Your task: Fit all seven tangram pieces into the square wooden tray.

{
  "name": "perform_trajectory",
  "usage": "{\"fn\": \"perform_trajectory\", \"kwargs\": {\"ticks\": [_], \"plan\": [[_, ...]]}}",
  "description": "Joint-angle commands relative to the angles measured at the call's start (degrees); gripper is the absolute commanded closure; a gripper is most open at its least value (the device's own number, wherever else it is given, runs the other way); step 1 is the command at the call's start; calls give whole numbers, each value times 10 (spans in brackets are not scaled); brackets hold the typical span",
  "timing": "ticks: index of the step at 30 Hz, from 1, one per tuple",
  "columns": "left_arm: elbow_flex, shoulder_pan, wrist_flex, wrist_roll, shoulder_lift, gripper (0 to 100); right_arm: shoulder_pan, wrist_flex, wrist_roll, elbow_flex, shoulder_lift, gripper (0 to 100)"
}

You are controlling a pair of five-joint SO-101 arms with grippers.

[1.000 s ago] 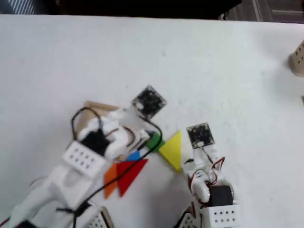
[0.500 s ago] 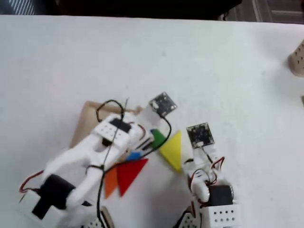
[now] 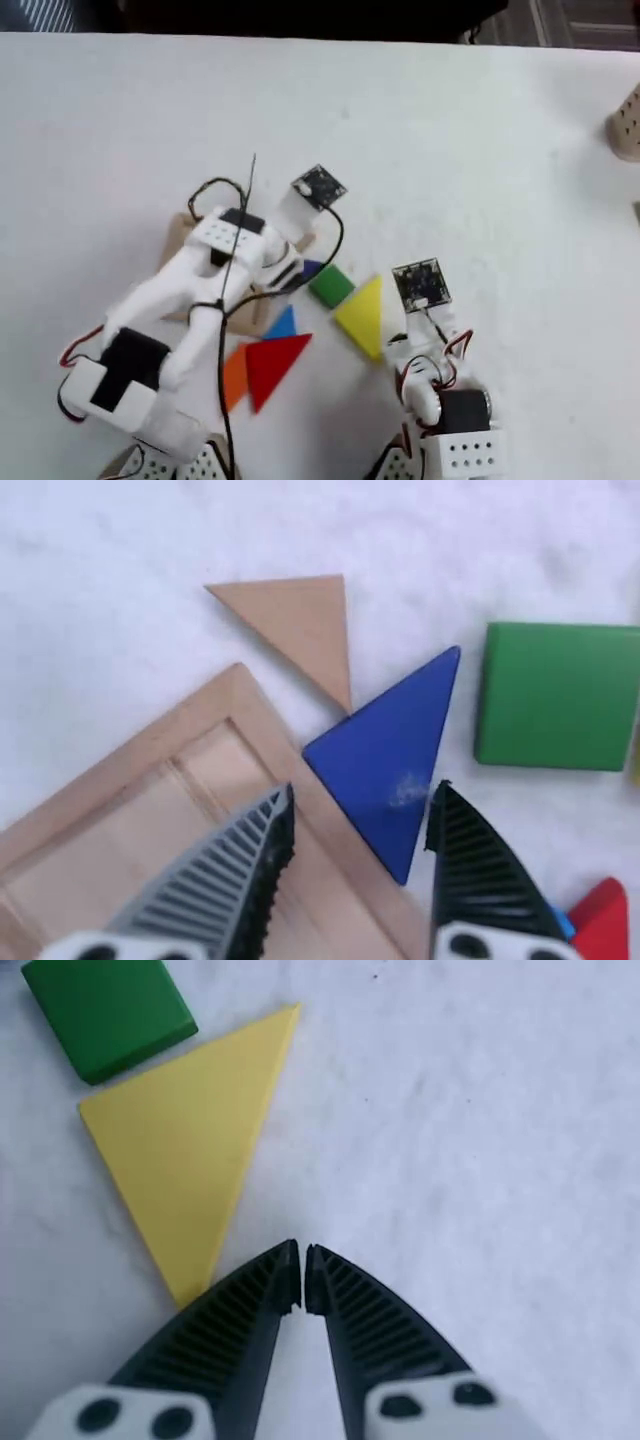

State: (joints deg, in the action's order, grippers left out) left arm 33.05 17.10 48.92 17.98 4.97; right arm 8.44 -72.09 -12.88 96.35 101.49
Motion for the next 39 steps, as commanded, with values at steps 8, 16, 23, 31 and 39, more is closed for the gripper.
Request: {"fn": "perform_trajectory", "kwargs": {"ticks": [8, 16, 23, 31, 39], "plan": [[-79, 36, 42, 3, 46, 774, 1, -2, -5, 5, 7, 981], [-81, 107, 41, -69, 48, 774, 3, -2, -5, 5, 7, 981], [-81, 112, 39, -76, 45, 774, 4, -2, -5, 5, 7, 981], [-92, 95, 44, -80, -41, 777, 5, -2, -5, 5, 7, 981], [5, 167, 36, -72, -121, 774, 5, -2, -5, 5, 7, 981]]}}
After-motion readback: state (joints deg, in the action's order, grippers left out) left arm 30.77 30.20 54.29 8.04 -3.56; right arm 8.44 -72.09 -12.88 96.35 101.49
